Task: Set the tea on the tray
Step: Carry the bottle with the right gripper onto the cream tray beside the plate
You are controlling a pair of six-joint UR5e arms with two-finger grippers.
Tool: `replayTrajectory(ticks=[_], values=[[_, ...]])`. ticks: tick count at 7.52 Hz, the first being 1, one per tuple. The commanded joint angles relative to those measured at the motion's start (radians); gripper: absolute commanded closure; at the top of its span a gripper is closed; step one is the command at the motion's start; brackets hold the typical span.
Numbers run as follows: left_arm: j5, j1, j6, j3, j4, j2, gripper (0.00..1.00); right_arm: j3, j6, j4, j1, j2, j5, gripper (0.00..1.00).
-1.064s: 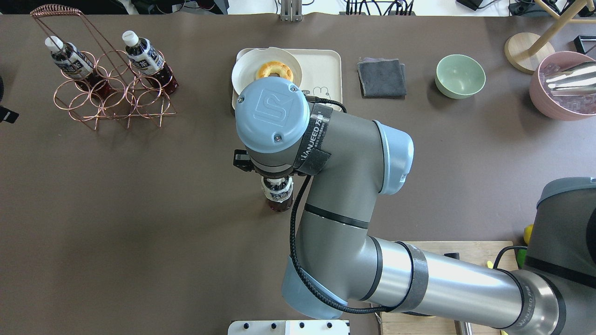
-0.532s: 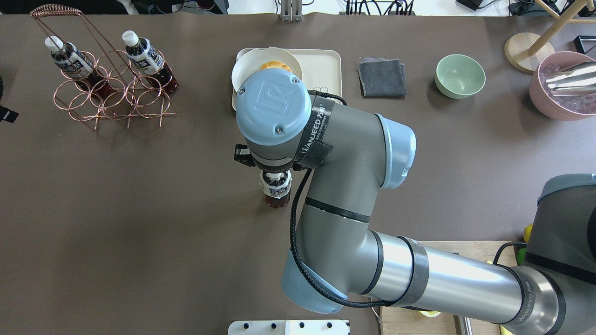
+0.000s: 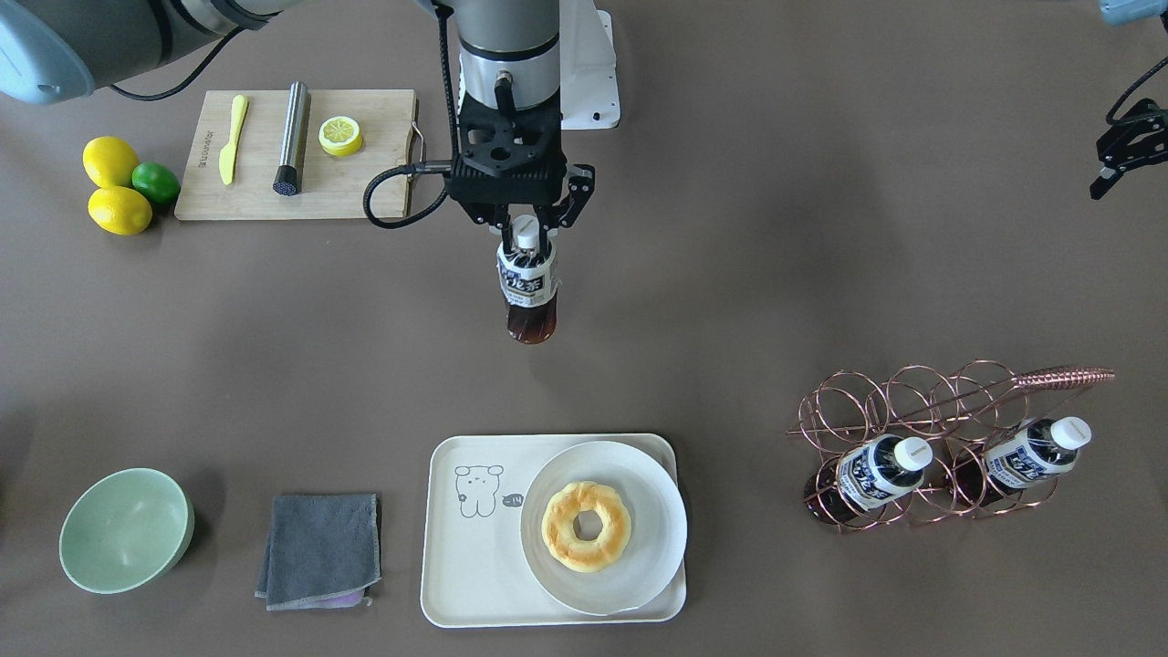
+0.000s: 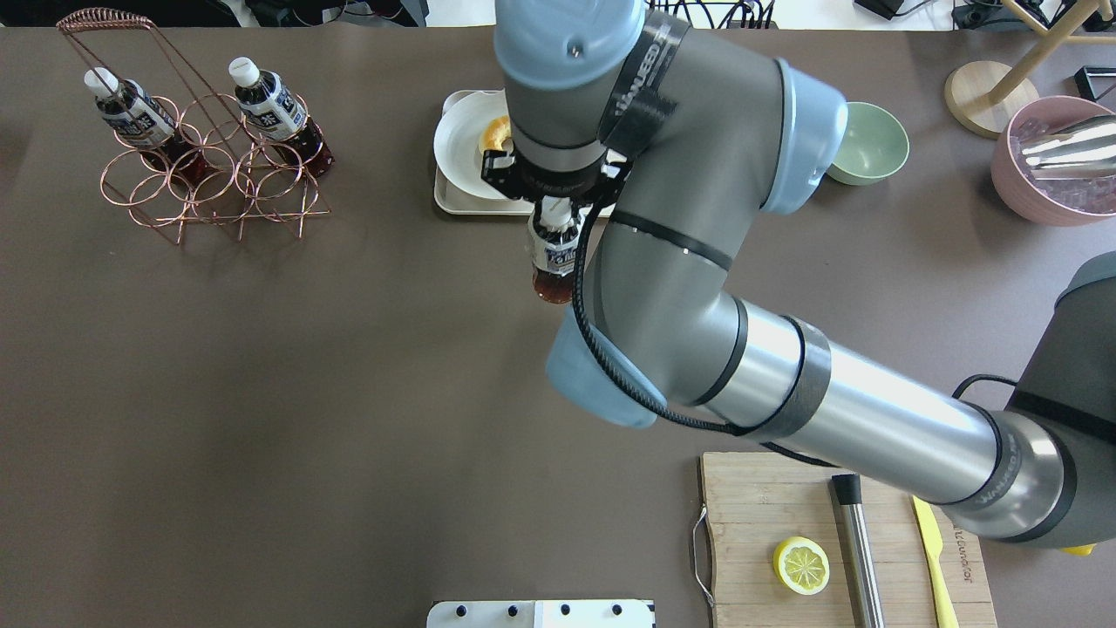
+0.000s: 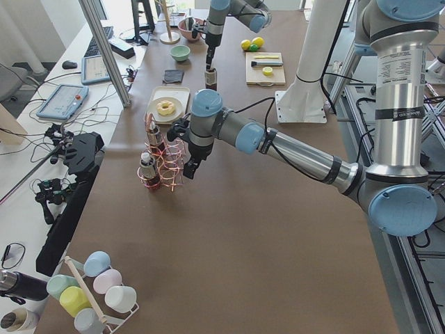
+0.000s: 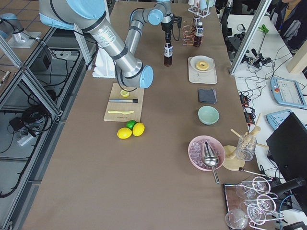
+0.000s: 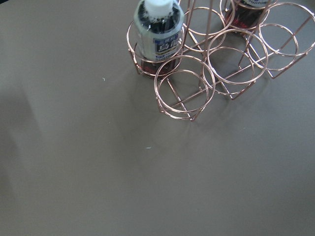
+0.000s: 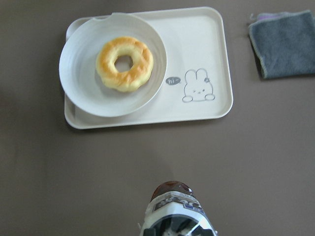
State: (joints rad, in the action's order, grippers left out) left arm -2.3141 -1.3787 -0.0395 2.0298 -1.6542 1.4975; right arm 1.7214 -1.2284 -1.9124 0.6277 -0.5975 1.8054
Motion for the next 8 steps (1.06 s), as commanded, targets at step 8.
replayTrajectory(ticks=[8], values=[[-0.077,-0.103,0.013,0.0,-0.127,-0.108,0.04,-0.681,0.222,0.383,0.276,0.182,0.135,1.0]])
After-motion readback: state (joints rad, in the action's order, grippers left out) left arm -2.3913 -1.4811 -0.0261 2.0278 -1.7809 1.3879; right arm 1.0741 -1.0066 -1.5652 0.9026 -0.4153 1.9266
